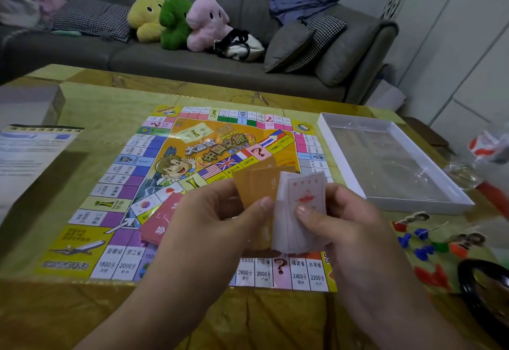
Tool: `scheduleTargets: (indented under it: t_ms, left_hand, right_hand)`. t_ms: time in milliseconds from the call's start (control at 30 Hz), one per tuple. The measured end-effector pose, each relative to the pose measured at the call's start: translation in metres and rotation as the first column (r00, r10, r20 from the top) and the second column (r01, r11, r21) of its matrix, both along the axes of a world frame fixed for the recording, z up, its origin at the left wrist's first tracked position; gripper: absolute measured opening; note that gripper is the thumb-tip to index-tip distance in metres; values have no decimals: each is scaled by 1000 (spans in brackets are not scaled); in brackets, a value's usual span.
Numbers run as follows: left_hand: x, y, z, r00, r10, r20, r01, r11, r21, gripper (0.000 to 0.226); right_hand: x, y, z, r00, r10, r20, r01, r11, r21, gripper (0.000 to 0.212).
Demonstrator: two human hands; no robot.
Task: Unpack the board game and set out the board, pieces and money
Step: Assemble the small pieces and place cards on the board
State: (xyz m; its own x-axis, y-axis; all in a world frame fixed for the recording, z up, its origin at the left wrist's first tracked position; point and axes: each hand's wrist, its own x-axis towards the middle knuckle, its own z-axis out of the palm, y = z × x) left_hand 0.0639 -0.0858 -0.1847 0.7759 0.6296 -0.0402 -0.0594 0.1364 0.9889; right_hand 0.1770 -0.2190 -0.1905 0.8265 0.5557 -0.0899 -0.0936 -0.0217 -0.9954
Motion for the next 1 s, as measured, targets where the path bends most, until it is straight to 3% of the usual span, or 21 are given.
scheduleTargets:
  t_ms: [233, 367, 433, 533, 667, 733, 833, 900, 1000]
  left_hand:
    - [0, 8, 5, 994, 62, -91, -60, 998, 24, 17]
    - [6, 29, -5, 910, 119, -397, 6, 955, 298, 15]
    - [12, 40, -16, 813, 187, -551, 117, 876, 469, 20]
    - [20, 47, -29, 744, 260, -615, 242, 753, 611, 25]
    - [25, 46, -41, 677, 297, -673, 354, 671, 652, 7]
    - [25, 43, -49, 617, 356, -702, 420, 605, 676, 20]
    - [24, 37, -54, 552, 543, -632, 551, 332, 766, 35]
    - [21, 34, -52, 529, 619, -581, 596, 216, 773, 36]
    - [20, 32, -54, 543, 646, -537, 567, 190, 801, 38]
  right_hand:
    - [17, -4, 1, 972, 61, -227, -28, 989, 148, 41]
    - [23, -8, 3, 975, 57, -215, -24, 988, 153, 45]
    - [24, -8, 3, 977, 47, -209, -15, 988, 151, 44]
    - [23, -9, 3, 978, 30, -208, -2, 991, 134, 45]
    - [23, -9, 3, 974, 21, -223, 8, 991, 131, 45]
    - [23, -9, 2, 976, 12, -219, 15, 993, 121, 44]
    - [24, -8, 0, 975, 19, -221, 8, 993, 119, 42]
    - [23, -7, 1, 974, 38, -224, -11, 992, 122, 41]
    - [23, -8, 1, 974, 52, -218, -23, 991, 131, 40]
